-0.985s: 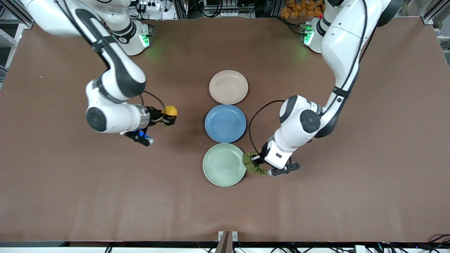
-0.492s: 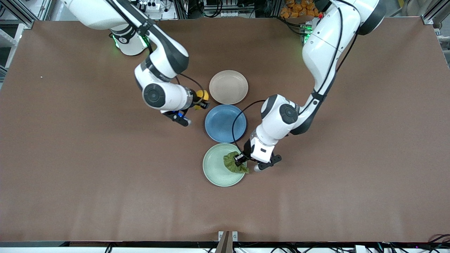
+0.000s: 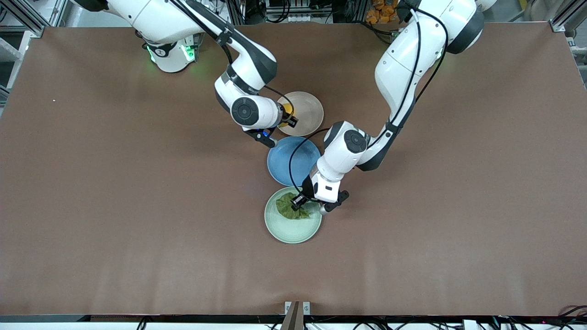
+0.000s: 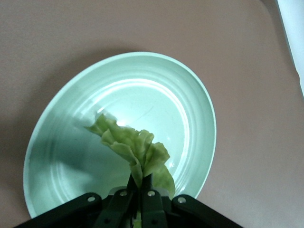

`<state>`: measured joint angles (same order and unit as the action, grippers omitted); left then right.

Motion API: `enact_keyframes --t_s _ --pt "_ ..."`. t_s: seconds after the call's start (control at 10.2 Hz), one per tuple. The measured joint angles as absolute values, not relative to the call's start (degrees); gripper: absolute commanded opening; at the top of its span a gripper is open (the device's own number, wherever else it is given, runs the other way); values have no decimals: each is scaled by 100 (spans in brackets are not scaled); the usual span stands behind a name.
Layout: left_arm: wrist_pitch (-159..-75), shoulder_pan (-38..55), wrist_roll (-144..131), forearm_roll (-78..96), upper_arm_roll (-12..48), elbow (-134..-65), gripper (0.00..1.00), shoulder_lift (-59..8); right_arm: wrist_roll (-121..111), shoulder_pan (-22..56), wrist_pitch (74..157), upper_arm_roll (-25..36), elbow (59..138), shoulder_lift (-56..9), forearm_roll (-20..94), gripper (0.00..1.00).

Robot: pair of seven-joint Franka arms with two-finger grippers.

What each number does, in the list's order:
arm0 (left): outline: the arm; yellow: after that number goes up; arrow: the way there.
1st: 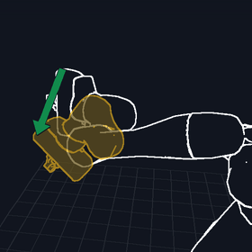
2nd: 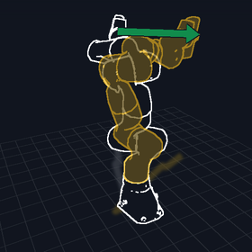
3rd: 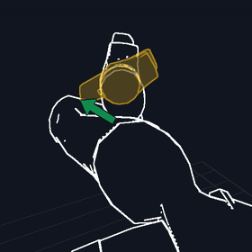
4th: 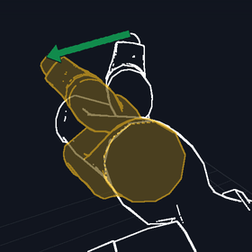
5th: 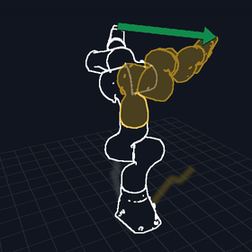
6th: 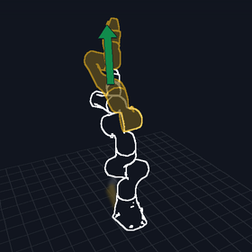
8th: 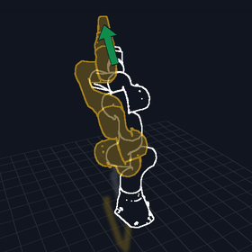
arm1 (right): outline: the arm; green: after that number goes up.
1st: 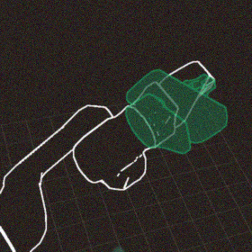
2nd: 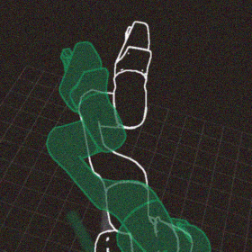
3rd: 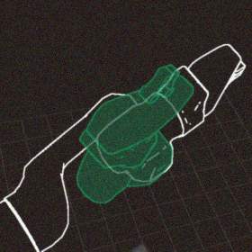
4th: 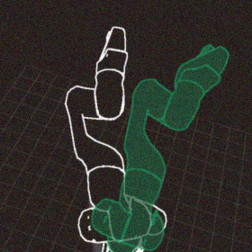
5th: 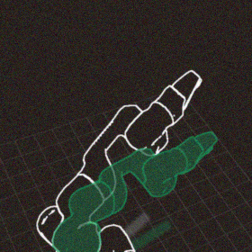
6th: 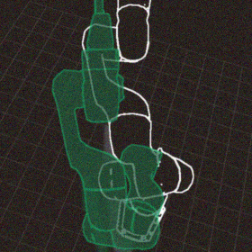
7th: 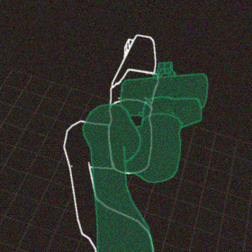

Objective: Place lemon and lettuce in plates
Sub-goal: 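Carry the lemon to the beige plate while the left gripper carries lettuce, then open the right gripper over the beige plate while the left releases lettuce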

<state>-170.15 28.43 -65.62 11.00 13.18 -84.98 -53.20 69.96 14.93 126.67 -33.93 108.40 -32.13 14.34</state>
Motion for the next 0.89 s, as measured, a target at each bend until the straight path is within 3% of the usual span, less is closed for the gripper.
enact_keyframes --t_s 0.39,0.49,0.59,0.69,0.79,0.89 --pt "-17028 2920 -7689 1103 1323 -8355 11 -5306 7006 1514 12883 -3348 10924 -3494 1434 4" --pt "-17028 2944 -7856 1103 1323 -8326 11 -5295 7005 1514 12885 -3336 10925 -3602 1434 17" --pt "-17028 2961 -7966 1103 1325 -8313 13 -5281 7005 1509 12896 -3320 10924 -3681 1434 55" --pt "-17029 3001 -8139 1103 1325 -8306 16 -5265 7005 1472 12895 -3304 10909 -3708 1435 87" --pt "-17029 3040 -8274 1103 1325 -8306 36 -5262 7005 1432 12896 -3300 10872 -3708 1441 100" --pt "-17029 3072 -8337 1103 1324 -8307 88 -5263 7006 1402 12896 -3298 10833 -3708 1449 100"
